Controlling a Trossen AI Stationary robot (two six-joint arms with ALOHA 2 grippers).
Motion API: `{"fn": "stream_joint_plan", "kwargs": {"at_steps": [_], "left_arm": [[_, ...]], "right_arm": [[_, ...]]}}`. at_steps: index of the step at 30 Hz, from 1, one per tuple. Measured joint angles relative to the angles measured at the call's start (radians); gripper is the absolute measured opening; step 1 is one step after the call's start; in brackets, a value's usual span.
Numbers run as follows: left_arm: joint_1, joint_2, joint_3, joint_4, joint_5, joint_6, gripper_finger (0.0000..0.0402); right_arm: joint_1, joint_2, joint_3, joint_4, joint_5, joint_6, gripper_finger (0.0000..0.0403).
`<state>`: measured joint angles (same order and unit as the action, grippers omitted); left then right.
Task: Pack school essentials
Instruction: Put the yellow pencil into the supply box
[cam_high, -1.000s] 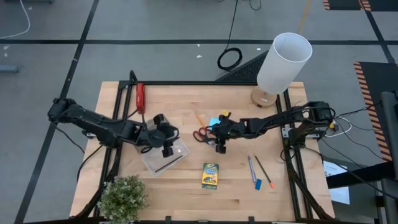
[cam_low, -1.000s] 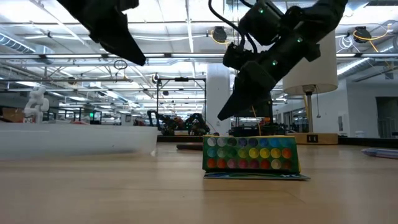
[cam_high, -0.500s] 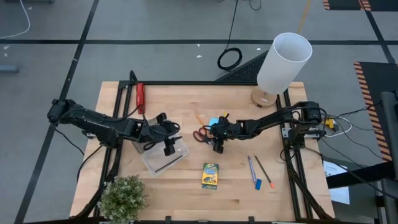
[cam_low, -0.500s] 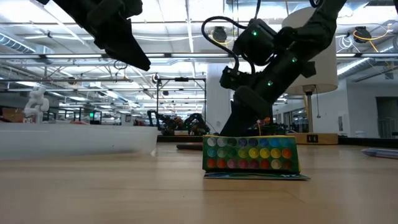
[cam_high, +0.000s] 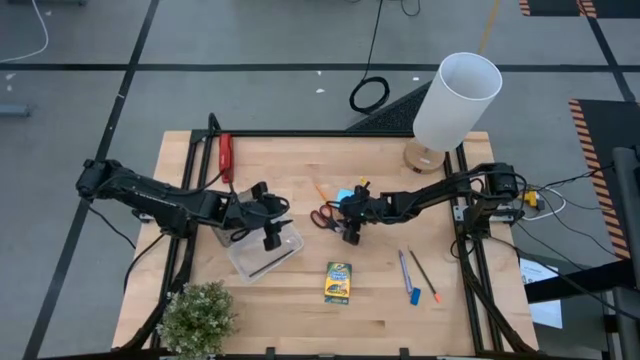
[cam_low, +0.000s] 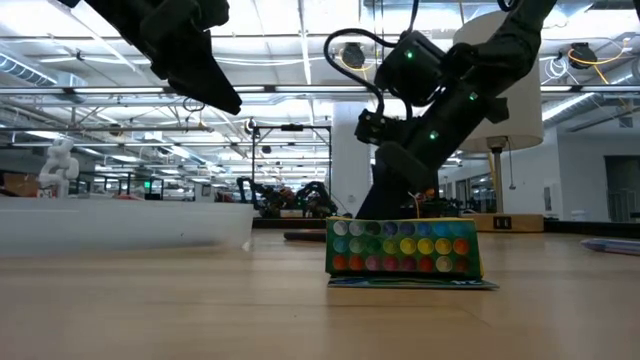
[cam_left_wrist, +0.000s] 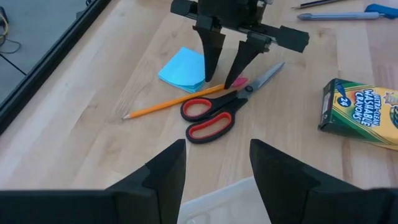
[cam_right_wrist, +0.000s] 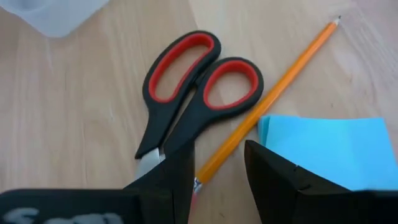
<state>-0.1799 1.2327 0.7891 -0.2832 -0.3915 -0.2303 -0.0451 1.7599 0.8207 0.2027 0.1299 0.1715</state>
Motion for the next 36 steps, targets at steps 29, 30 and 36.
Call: {"fn": "stream_joint_plan", "kwargs": {"at_steps": [29, 30, 36], "left_arm": [[0.0, -0.001, 0.0, 0.002, 0.001, -0.01, 0.0182], [0.0, -0.001, 0.0, 0.002, 0.001, -0.01, 0.0182], [0.0, -0.001, 0.0, 0.006, 0.001, -0.01, 0.0182]], "right_arm": [[0.014, 0.033, 0.002, -0.025, 0.051, 0.014, 0.009], [0.014, 0.035, 0.002, -0.018, 0.049, 0.026, 0.0086], [0.0, 0.035, 0.002, -0.05, 0.051, 0.062, 0.0084]]}}
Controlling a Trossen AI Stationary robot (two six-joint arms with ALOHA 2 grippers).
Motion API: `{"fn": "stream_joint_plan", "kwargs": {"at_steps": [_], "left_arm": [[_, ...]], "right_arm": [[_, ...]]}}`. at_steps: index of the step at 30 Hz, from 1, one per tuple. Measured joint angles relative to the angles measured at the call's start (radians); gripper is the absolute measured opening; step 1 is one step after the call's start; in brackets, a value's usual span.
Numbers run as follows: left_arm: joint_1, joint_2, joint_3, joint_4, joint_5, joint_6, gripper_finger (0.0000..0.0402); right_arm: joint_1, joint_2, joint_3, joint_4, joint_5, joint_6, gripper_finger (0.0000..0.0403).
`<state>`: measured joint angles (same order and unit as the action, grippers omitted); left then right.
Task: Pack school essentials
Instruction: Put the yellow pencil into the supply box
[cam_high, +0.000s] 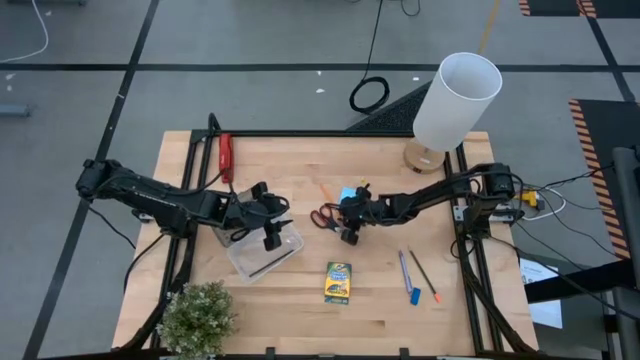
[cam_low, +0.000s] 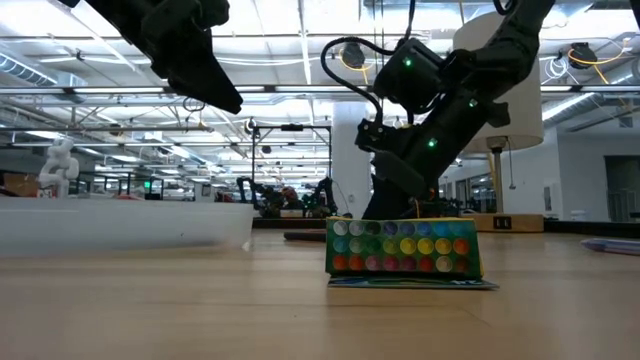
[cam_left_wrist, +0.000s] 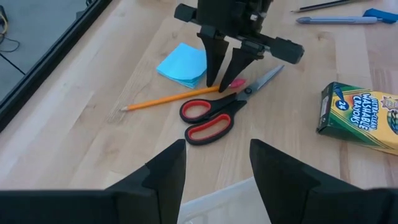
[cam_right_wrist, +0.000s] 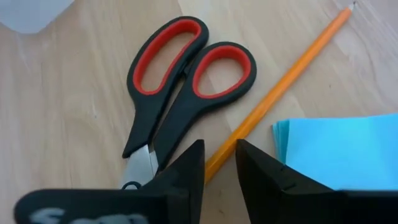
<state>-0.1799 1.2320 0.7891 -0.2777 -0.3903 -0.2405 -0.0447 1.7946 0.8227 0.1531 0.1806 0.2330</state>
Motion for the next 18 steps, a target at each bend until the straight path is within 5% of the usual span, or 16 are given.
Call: {"fn": "stream_joint_plan", "kwargs": {"at_steps": [18], "left_arm": [[0.0, 0.0, 0.0, 0.056, 0.0, 0.002, 0.0182]], "right_arm": [[-0.022, -0.003, 0.034, -0.089, -0.097, -0.097, 0.0051]]}}
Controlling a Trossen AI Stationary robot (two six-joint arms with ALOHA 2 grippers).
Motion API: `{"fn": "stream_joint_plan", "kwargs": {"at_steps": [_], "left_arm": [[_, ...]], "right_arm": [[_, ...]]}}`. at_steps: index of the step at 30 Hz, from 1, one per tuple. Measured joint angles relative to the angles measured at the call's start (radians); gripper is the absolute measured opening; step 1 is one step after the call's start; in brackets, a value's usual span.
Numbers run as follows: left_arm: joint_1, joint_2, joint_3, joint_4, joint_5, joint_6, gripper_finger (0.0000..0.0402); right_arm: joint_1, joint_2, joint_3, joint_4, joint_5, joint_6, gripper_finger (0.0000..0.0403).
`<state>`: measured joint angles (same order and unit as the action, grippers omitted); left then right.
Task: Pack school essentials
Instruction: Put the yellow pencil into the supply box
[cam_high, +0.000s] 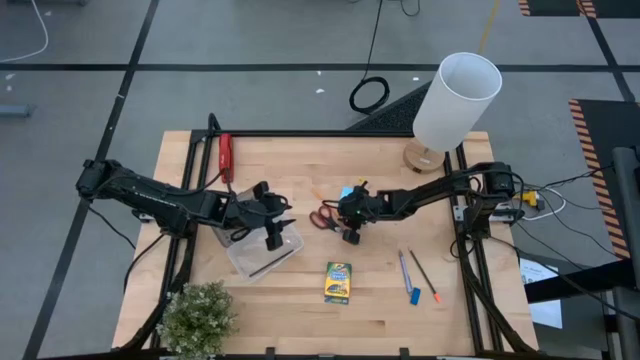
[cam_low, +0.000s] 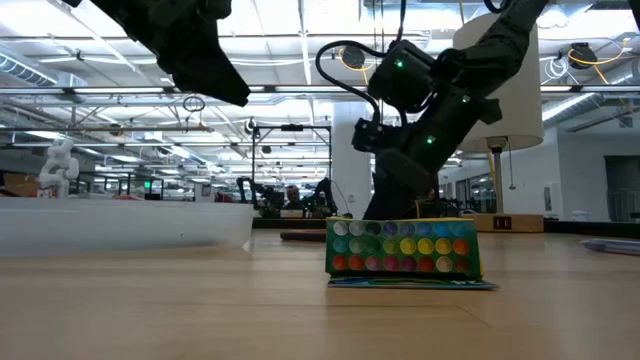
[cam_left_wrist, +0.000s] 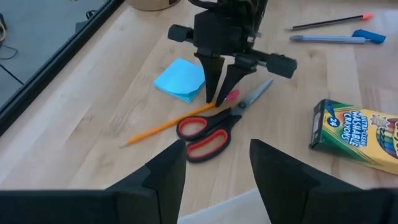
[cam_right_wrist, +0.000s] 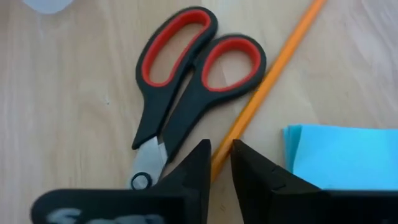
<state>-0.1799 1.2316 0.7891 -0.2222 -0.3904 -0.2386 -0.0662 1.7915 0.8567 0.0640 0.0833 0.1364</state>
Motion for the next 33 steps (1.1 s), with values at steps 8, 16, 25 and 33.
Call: {"fn": "stream_joint_plan", "kwargs": {"at_steps": [8, 16, 25, 33], "left_arm": [[0.0, 0.0, 0.0, 0.002, 0.009, -0.001, 0.0182], [0.0, 0.0, 0.0, 0.004, 0.024, -0.002, 0.0182], [0.0, 0.0, 0.0, 0.012, 0.025, 0.008, 0.0182], [0.0, 0.0, 0.0, 0.038, 0.027, 0.023, 0.0182]], "right_arm": [[0.014, -0.003, 0.085, -0.181, 0.047, 0.04, 0.0084], [0.023, -0.003, 0.085, -0.176, 0.091, 0.07, 0.013], [0.021, -0.003, 0.085, -0.178, 0.103, 0.069, 0.0129], [0.007, 0.047, 0.088, -0.149, 0.073, 0.068, 0.0081]]}}
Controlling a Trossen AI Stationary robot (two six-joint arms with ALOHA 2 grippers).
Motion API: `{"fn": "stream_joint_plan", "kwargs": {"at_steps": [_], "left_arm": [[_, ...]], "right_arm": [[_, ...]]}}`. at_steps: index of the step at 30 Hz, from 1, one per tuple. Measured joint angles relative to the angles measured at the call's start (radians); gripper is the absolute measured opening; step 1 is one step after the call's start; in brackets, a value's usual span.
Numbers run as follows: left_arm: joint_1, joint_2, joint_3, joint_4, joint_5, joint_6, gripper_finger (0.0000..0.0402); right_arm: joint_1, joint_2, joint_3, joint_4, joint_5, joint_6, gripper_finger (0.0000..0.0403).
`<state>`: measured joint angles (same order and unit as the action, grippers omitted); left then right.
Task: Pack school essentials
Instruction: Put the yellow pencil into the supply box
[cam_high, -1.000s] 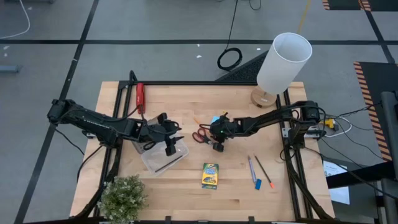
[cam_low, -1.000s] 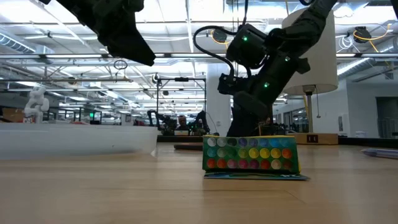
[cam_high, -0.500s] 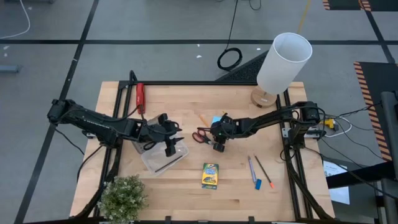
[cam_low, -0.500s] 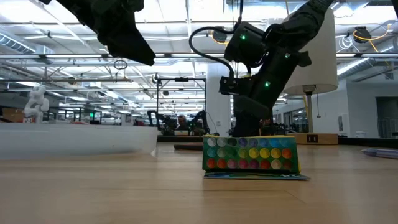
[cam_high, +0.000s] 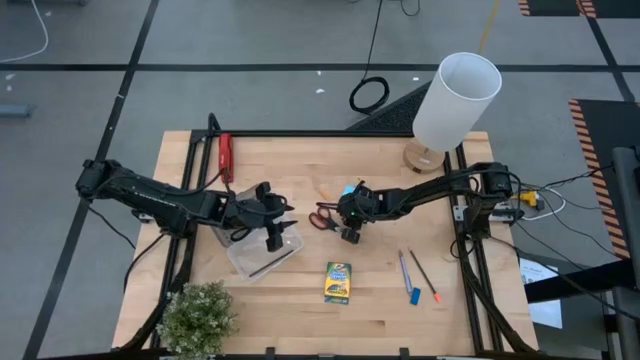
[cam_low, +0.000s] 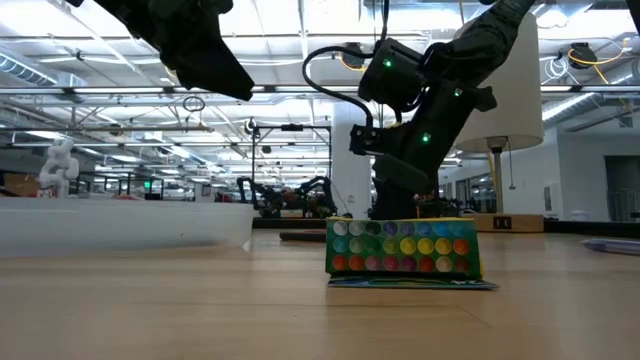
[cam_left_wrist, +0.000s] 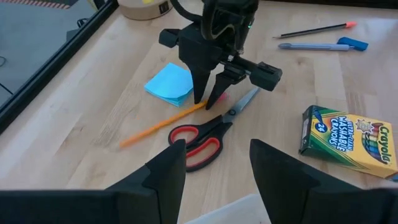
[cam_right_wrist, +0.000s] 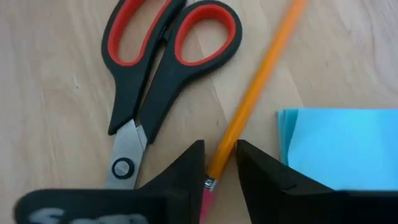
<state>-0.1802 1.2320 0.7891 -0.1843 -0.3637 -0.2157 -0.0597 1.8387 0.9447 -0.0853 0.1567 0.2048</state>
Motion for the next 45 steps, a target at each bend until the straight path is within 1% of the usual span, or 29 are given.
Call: {"fn": "stream_joint_plan", "kwargs": {"at_steps": [6, 8, 12, 18, 22, 28, 35, 39, 42, 45], "left_arm": [[0.0, 0.0, 0.0, 0.002, 0.0, -0.004, 0.0182], [0.0, 0.0, 0.0, 0.003, 0.0, -0.006, 0.0182], [0.0, 0.0, 0.0, 0.003, 0.0, -0.003, 0.0182], [0.0, 0.0, 0.0, 0.005, 0.0, -0.003, 0.0182], [0.0, 0.0, 0.0, 0.011, 0.0, -0.003, 0.0182], [-0.004, 0.0, 0.0, 0.016, 0.0, -0.008, 0.0182], [-0.059, 0.0, 0.0, 0.054, 0.0, 0.015, 0.0182], [-0.095, 0.007, 0.001, 0.095, -0.001, 0.045, 0.0182], [-0.12, 0.012, 0.0, 0.112, -0.001, 0.076, 0.0182], [-0.131, 0.038, 0.002, 0.182, -0.006, 0.097, 0.0182]], "right_arm": [[-0.009, 0.003, 0.0, 0.006, 0.001, -0.008, 0.0027], [-0.013, 0.003, 0.0, 0.006, -0.001, -0.015, 0.0016], [-0.017, 0.002, -0.002, 0.019, -0.004, -0.015, 0.0012], [-0.019, -0.05, -0.006, 0.018, 0.007, -0.027, 0.0014], [-0.019, -0.117, -0.004, 0.015, 0.012, -0.041, 0.0014], [-0.017, -0.216, -0.005, -0.042, 0.006, -0.06, 0.0014], [0.009, -0.368, -0.004, -0.136, 0.009, -0.062, 0.0015], [0.051, -0.456, -0.028, -0.106, 0.03, -0.062, 0.0015], [0.09, -0.525, -0.063, -0.045, 0.029, -0.061, 0.0015], [0.137, -0.576, -0.104, 0.048, 0.027, -0.089, 0.0015]]}}
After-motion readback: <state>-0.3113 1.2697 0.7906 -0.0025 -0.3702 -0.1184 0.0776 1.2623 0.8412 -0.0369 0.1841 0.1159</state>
